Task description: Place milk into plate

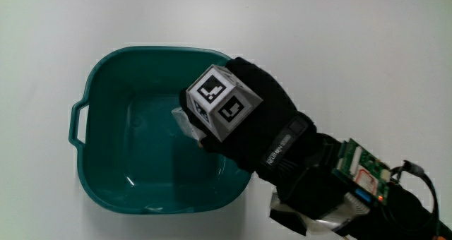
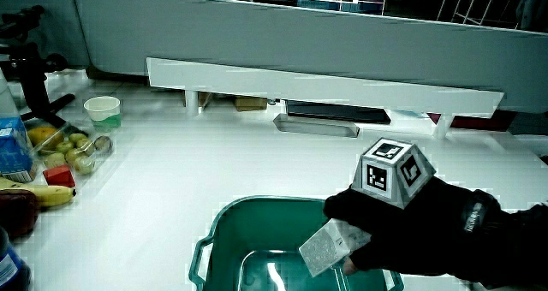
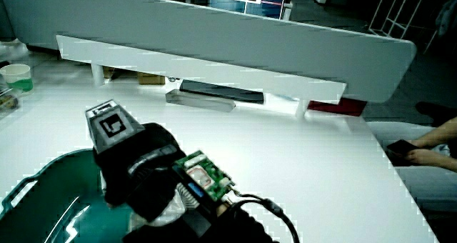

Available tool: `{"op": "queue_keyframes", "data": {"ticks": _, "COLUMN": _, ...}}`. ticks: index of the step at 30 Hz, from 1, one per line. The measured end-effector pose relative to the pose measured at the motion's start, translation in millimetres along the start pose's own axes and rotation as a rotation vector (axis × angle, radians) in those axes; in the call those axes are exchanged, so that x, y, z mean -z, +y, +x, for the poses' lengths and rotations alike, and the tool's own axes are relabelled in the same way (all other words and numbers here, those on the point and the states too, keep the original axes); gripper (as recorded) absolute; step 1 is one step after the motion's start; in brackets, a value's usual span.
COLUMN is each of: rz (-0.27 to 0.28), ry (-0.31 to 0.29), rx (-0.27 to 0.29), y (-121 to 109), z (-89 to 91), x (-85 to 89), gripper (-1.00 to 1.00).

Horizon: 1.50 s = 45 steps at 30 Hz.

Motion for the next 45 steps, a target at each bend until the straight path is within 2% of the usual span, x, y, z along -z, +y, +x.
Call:
{"op": "queue_keyframes", "data": {"ticks": 8, "rz": -0.063, "ry": -0.004, "rx": -0.008, "y": 19.5, "z": -10.8, "x": 15.7, "gripper": 0.0}}
{"op": "queue_keyframes", "data": {"ticks": 12, "rz": -0.122, "ry": -0.005, "rx": -0.022, "y": 29.0, "z": -14.1, "x": 24.6, "gripper": 0.0}}
{"op": "queue_keyframes", "data": {"ticks": 15, "rz": -0.151, "ry": -0.011, "rx": -0.013, "y": 34.7, "z": -14.8, "x": 29.2, "gripper": 0.0}}
{"op": "queue_keyframes", "data": {"ticks": 18, "rz": -0.206, "ry": -0.013, "rx": 0.002, "y": 42.2, "z": -13.1, "x": 35.7, "gripper": 0.0}}
{"op": "queue_keyframes", "data": {"ticks": 20, "rz": -0.23, "ry": -0.007, "rx": 0.016, "y": 42.9, "z": -10.9, "x": 33.6, "gripper": 0.0}}
{"op": "queue_keyframes", "data": {"ticks": 32, "rz": -0.23, "ry": -0.041, "rx": 0.032, "y": 46.3, "z": -13.2, "x": 35.9, "gripper": 0.0}}
{"op": "queue_keyframes", "data": {"ticks": 36, "rz": -0.195, "ry": -0.043, "rx": 0.038, "y": 42.9, "z": -10.6, "x": 35.5, "gripper": 0.0}}
{"op": "queue_keyframes", "data": {"ticks": 43, "rz": -0.137, "ry": -0.015, "rx": 0.023, "y": 29.8, "z": -7.5, "x": 28.1, "gripper": -0.35}}
{"op": "queue_keyframes", "data": {"ticks": 45, "rz": -0.097, "ry": -0.002, "rx": 0.013, "y": 23.2, "z": -7.5, "x": 25.1, "gripper": -0.45}}
